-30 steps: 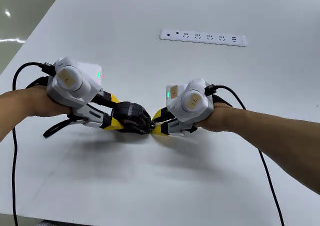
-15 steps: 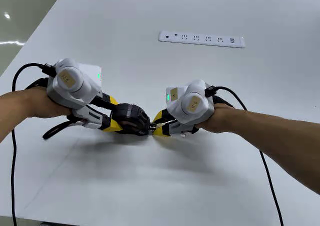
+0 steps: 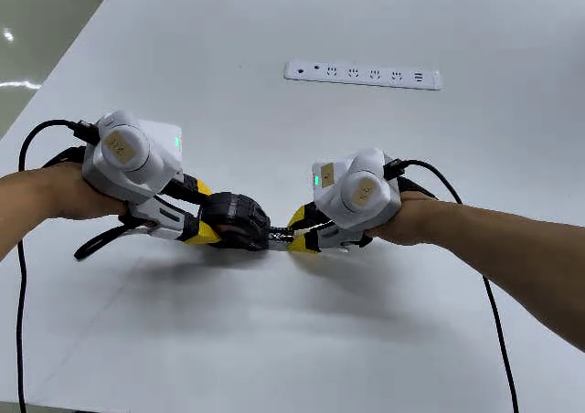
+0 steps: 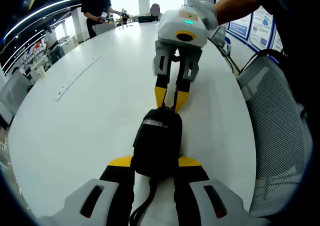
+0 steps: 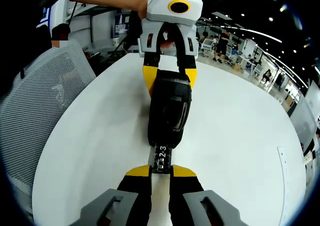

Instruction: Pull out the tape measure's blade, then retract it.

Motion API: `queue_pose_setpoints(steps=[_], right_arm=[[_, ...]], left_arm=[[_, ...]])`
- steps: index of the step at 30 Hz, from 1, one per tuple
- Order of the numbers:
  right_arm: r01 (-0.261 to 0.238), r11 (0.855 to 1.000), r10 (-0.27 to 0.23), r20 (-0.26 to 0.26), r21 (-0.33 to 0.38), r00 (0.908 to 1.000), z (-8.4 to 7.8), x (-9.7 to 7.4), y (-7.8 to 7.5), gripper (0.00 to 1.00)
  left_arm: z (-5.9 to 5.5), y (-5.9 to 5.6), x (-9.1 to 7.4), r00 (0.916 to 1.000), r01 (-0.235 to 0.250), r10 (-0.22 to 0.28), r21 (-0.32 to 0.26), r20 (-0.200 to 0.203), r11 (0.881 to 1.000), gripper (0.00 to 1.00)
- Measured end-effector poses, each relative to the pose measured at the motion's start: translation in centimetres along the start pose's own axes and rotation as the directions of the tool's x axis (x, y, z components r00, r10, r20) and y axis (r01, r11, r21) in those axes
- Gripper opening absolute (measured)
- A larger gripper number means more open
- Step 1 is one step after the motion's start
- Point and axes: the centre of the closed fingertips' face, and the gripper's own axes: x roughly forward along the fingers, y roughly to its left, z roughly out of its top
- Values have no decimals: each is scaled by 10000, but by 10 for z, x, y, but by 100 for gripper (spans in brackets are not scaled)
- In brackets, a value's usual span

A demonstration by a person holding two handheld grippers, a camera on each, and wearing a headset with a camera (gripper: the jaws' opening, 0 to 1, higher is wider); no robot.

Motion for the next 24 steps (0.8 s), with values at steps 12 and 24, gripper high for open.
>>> queue_pose_setpoints(steps=[12,24], right_arm=[[54,9999,-53,-55,149,10000,-7,-7,1,9],[89,9997,-86,-122,215,9999,-14,-13,2,9]], left_arm=[[0,-1,0,10000,7,-7,-28,-42,10000,24],[-1,-2,-1,10000,-34,33,-90,-49,10000,24]])
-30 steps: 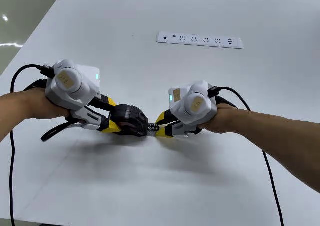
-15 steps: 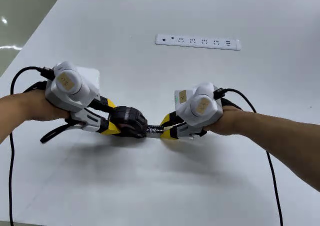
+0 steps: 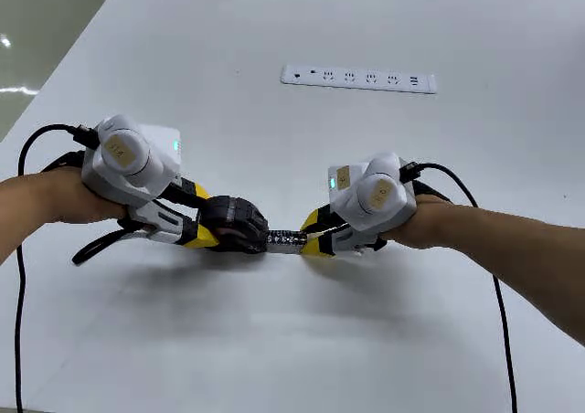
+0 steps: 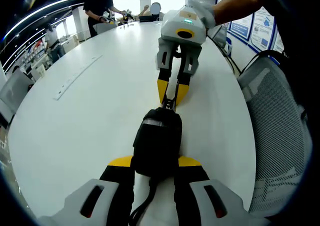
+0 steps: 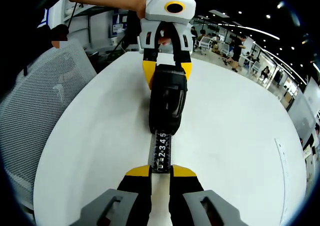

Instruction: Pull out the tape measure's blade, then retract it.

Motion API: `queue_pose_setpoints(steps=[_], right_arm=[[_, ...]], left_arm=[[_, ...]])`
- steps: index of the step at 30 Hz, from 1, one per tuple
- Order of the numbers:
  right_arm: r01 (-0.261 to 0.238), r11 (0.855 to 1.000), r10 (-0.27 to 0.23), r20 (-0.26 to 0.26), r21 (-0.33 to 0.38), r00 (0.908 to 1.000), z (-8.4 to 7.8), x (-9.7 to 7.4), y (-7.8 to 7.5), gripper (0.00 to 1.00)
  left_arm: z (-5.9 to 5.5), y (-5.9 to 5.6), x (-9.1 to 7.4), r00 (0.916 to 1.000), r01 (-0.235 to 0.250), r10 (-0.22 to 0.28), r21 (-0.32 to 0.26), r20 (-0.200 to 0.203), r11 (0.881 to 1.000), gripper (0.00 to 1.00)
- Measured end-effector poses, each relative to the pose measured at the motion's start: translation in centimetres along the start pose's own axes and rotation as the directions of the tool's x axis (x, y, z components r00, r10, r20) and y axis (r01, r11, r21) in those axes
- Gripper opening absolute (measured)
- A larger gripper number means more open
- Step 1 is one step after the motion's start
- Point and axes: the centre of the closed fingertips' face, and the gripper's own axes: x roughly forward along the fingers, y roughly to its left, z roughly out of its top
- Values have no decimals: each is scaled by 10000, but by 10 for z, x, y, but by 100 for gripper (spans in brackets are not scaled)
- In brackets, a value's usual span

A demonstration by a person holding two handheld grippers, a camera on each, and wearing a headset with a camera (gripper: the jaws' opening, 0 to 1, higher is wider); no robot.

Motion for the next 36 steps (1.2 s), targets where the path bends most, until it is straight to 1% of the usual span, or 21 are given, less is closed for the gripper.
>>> queue_pose_setpoints(steps=[36], right_arm=[[148,9997,-142,-283,207,9995,-31,-27,3,9]], left_arm=[[-1,2,1,9999,-86,86,-60,-67,9999,24]])
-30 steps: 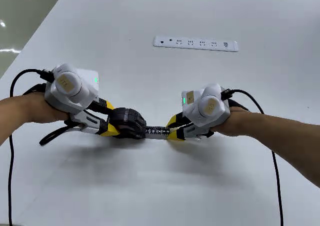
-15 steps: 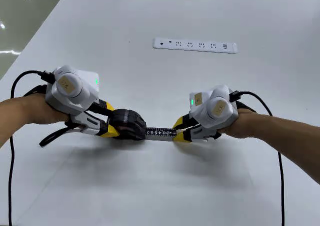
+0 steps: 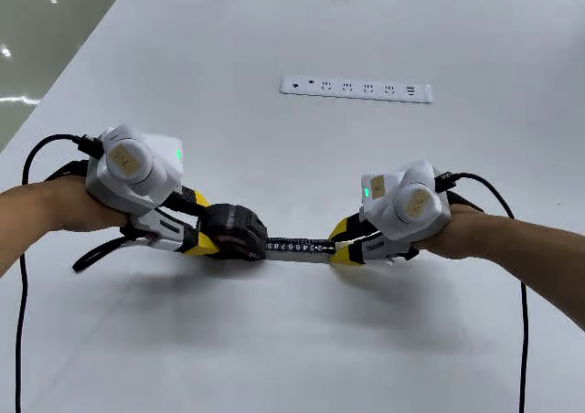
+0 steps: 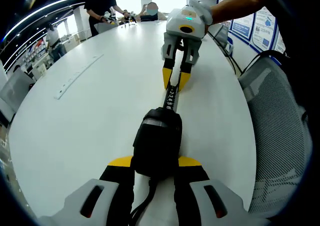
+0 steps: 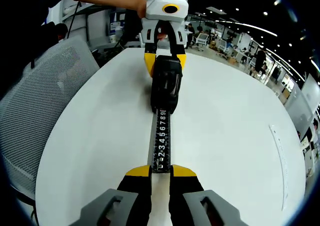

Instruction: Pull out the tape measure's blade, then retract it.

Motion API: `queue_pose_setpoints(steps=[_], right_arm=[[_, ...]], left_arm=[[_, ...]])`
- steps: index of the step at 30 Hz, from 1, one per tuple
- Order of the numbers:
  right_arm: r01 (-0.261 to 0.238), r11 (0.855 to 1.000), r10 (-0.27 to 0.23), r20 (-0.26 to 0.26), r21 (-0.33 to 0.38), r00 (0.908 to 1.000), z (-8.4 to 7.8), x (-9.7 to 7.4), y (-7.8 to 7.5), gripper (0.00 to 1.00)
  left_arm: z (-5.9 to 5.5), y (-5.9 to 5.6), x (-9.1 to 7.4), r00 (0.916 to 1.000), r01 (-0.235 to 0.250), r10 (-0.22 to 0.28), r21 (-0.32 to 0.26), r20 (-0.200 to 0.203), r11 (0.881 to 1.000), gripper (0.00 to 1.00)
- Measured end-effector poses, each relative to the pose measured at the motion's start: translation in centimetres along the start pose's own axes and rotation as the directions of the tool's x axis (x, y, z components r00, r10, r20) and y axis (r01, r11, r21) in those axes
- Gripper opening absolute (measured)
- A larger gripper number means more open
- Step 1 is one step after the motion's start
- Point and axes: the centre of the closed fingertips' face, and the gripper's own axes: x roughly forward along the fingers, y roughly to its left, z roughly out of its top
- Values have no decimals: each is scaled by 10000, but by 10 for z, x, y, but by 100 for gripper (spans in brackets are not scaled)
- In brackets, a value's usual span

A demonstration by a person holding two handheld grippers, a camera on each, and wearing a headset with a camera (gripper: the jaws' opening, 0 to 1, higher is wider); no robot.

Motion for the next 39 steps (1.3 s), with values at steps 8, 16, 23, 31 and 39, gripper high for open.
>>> queue_pose_setpoints(steps=[8,16,23,31,39], right_arm=[[22,10000,-21,-56,74,10000,-7,-6,1,9],[16,9999,-15,-92,128,10000,-12,-11,3,9],[49,9998,-47,-144,203,9999,-19,-17,4,9],[22,9996,-16,-207,285,9998,-28,-23,6,9],[27,9992,-17,-241,390,9997,-35,-29,6,9]], left_arm=[[0,0,-1,10000,-16,16,-8,-5,10000,24],[0,-1,-1,10000,-15,15,11,-35,10000,24],[0,-2,-1,10000,-22,22,12,-45,10000,24],[0,-1,0,10000,-30,31,22,-91,10000,24],[0,-2,0,9999,-31,31,-1,-105,10000,24]])
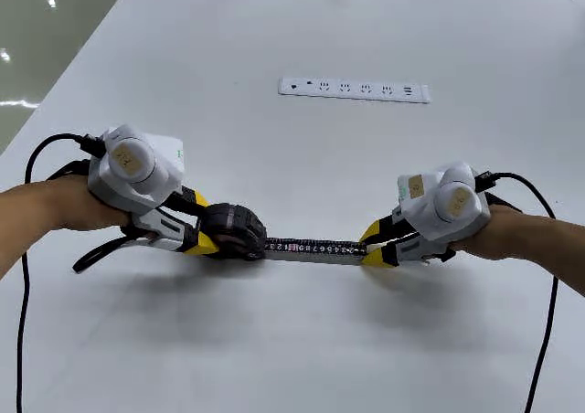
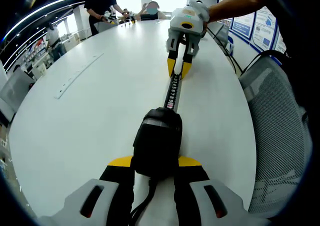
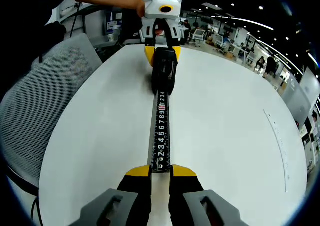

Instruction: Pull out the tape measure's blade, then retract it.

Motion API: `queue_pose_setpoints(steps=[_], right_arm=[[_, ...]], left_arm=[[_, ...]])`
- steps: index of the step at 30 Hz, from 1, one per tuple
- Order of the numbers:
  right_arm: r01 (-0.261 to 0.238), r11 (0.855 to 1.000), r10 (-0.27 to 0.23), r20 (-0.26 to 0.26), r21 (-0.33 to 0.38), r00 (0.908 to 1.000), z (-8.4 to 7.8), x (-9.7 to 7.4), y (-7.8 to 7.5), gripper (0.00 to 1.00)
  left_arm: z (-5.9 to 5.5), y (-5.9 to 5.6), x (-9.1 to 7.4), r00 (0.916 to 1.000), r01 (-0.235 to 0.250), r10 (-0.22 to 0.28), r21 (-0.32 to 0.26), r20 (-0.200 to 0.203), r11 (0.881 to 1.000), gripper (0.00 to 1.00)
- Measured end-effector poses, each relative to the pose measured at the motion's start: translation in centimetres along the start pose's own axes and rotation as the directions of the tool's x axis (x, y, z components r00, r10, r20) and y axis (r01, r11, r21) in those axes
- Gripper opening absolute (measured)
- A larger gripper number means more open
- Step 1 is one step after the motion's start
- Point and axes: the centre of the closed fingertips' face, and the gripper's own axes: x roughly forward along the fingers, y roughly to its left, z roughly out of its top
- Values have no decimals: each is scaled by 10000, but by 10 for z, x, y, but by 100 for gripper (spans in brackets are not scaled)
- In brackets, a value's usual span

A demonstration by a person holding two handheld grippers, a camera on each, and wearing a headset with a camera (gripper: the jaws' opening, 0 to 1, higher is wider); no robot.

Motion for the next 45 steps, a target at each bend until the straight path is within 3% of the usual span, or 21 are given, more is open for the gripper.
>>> queue_pose_setpoints(steps=[45], right_arm=[[-96,9980,147,-820,629,9965,-59,-47,5,8]], left_arm=[[2,2,2,10000,8,-8,-8,-88,10000,24]])
